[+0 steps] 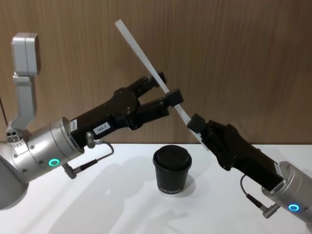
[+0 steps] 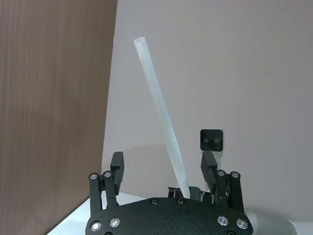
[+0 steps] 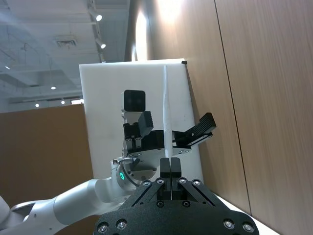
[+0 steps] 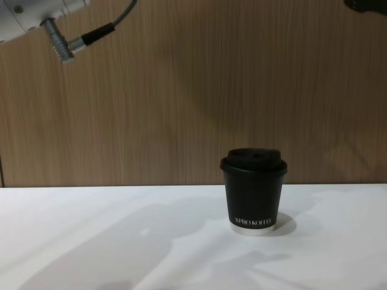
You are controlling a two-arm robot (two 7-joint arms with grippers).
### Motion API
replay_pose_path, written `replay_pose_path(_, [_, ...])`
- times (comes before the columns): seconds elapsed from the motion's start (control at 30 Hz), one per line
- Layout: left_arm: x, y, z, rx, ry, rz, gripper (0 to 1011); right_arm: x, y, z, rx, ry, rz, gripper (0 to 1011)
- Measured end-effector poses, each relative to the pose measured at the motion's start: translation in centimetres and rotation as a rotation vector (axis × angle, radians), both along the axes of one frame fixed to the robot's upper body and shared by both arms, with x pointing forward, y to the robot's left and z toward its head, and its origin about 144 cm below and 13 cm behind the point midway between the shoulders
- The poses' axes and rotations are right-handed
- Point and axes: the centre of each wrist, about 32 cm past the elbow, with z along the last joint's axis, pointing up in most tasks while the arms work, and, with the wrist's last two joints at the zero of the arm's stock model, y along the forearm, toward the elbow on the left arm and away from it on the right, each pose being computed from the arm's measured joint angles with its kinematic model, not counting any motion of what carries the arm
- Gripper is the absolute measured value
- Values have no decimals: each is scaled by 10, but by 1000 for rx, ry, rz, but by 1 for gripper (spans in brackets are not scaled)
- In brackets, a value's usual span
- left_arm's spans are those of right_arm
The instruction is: Pick up the straw with one hand, pass it to the other hand, and insert it into the cup.
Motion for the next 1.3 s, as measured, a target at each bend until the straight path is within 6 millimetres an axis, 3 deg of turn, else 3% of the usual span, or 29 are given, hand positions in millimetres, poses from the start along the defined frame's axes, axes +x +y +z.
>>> replay_pose_path(0.33, [1,-4,1,1,-4,-2,785,0,0,0,0,0,0,10])
replay_pose_path(0.47, [1,-5,1,2,-5,-3,619,0,0,0,0,0,0,10])
replay_pose_path(0.6, [1,-6,1,2,-6,-4,536,0,0,0,0,0,0,11])
replay_pose_path(0.87, [1,-7,1,2,-6,-4,252,0,0,0,0,0,0,10])
replay_pose_path(1.07, [1,-7,1,2,-7,-5,158,0,0,0,0,0,0,10])
replay_pose_path(1.3, [1,-7,2,3,-7,-5,116,0,0,0,0,0,0,11])
